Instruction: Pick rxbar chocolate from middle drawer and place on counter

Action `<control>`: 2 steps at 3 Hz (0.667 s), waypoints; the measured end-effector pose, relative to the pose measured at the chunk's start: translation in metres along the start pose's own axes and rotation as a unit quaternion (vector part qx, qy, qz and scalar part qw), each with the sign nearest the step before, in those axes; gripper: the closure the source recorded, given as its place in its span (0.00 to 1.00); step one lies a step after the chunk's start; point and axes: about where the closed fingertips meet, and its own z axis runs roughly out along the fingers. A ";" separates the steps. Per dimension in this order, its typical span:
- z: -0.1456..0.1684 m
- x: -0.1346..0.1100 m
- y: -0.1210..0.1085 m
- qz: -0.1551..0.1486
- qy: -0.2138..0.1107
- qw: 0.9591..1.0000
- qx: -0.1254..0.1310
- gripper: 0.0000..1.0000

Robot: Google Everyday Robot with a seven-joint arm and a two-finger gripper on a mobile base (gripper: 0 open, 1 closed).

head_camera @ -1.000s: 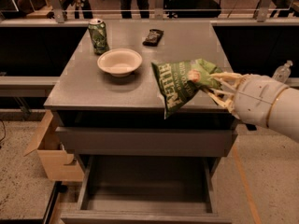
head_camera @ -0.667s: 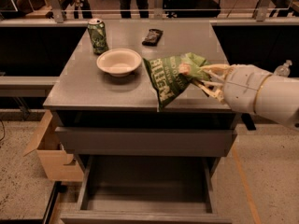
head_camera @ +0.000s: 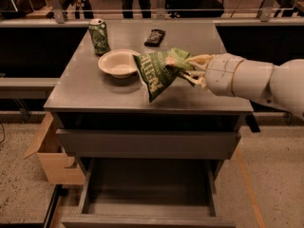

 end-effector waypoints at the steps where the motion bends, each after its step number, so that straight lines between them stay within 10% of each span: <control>1: 0.009 -0.004 0.001 -0.001 -0.006 1.000 -0.005 0.87; 2: 0.011 -0.006 0.002 -0.001 -0.007 1.000 -0.006 0.62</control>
Offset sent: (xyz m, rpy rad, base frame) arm 0.0053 0.0103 -0.0005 0.0013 0.0026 0.0164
